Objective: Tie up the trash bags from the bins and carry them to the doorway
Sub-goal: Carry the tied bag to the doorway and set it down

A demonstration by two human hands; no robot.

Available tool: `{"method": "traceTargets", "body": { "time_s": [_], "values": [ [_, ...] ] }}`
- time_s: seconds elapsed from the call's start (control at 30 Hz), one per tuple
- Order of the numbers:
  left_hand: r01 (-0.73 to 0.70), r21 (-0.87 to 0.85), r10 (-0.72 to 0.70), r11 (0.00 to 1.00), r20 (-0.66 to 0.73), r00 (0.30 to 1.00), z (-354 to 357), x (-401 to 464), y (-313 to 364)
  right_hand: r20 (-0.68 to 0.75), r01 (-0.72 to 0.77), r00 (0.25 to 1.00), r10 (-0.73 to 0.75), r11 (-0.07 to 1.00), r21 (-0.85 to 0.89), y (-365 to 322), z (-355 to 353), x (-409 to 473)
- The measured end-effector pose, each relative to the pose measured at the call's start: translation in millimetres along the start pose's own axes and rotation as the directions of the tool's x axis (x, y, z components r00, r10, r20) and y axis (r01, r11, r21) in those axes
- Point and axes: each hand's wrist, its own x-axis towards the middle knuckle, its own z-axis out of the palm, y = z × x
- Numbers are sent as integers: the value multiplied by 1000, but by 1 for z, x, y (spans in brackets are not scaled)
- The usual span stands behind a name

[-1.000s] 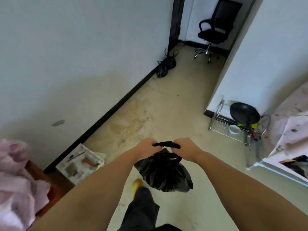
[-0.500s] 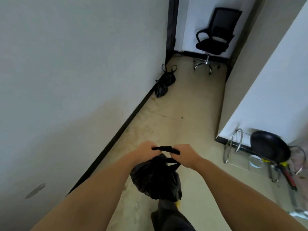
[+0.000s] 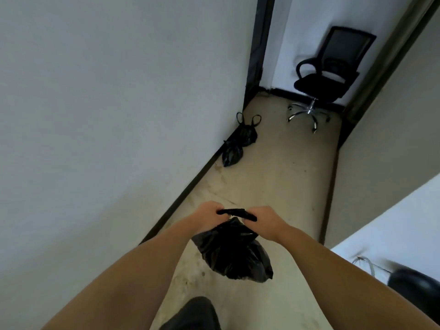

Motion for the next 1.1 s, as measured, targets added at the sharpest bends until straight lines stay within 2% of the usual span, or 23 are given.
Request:
{"method": "traceTargets", "body": {
  "time_s": [0.47, 0.6, 0.73, 0.83, 0.93, 1.1],
  "values": [
    [-188, 10, 185, 982, 119, 975, -147, 298, 23, -163, -143, 973, 163, 981, 129, 44, -136, 258],
    [-218, 25, 212, 976, 149, 966, -173, 357, 26, -156, -167, 970, 188, 976, 142, 55, -157, 310],
    [-187, 1, 185, 982, 117, 976, -189, 419, 19, -137, -162, 973, 183, 975, 150, 72, -182, 372],
    [-116, -52, 121, 992, 105, 987, -204, 466, 17, -109, -147, 979, 175, 964, 220, 87, -202, 422],
    [-46, -120, 57, 992, 87, 995, -218, 514, 13, -48, -125, 989, 139, 968, 217, 102, -221, 474],
    [33, -87, -28, 996, 50, 998, -234, 580, -2, 57, -112, 993, 101, 958, 263, 109, -236, 540]
  ]
}}
